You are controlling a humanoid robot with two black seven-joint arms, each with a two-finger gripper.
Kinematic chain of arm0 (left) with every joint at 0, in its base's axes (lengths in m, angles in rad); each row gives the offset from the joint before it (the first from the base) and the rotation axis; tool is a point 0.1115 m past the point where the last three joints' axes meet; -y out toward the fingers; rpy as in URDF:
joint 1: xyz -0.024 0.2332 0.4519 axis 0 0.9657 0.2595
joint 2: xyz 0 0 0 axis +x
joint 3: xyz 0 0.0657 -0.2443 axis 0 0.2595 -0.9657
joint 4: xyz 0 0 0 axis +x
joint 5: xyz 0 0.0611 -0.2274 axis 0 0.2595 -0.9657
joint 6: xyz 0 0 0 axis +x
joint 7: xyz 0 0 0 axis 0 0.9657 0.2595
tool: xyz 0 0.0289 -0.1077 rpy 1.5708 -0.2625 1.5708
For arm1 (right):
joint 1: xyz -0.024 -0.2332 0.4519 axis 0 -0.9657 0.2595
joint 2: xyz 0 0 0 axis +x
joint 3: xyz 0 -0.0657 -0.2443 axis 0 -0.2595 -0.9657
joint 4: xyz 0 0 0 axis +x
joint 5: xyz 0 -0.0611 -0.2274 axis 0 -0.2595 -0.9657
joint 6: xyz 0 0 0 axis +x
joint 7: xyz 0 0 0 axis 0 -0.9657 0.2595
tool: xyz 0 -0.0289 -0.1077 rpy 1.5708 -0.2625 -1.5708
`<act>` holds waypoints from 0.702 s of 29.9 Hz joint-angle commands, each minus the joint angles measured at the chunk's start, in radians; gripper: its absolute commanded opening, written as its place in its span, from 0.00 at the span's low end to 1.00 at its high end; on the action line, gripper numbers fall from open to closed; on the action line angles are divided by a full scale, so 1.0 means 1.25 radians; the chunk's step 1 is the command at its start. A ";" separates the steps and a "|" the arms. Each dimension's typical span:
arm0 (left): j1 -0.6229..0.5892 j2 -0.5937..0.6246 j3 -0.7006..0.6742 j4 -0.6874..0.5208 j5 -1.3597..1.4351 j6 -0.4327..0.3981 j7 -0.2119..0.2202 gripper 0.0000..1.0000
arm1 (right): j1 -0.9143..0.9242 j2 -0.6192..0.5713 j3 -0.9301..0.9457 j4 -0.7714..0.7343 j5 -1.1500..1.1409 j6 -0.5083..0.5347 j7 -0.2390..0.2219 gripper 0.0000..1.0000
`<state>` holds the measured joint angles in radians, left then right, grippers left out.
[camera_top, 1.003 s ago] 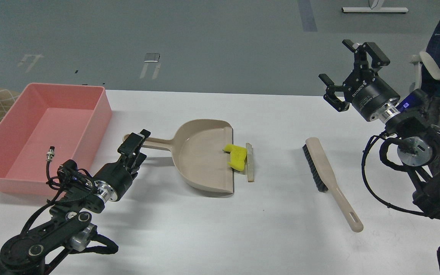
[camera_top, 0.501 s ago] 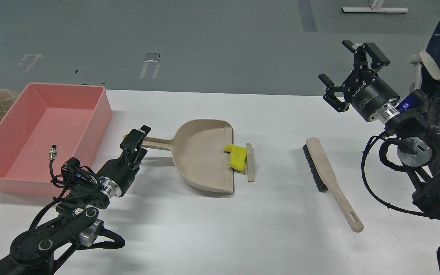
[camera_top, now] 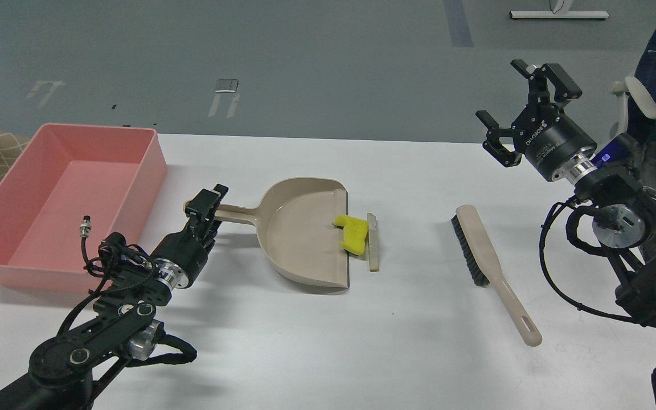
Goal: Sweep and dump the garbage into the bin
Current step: 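Grasp the beige dustpan handle with the left gripper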
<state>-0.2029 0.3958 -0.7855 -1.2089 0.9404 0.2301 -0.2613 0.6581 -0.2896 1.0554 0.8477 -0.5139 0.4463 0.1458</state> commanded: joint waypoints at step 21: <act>-0.001 -0.003 0.007 0.004 0.001 -0.001 0.008 0.00 | 0.011 -0.003 0.001 0.002 0.000 -0.001 0.000 1.00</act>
<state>-0.2012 0.3922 -0.7791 -1.2035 0.9403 0.2289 -0.2536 0.6718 -0.2923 1.0583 0.8498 -0.5139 0.4449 0.1471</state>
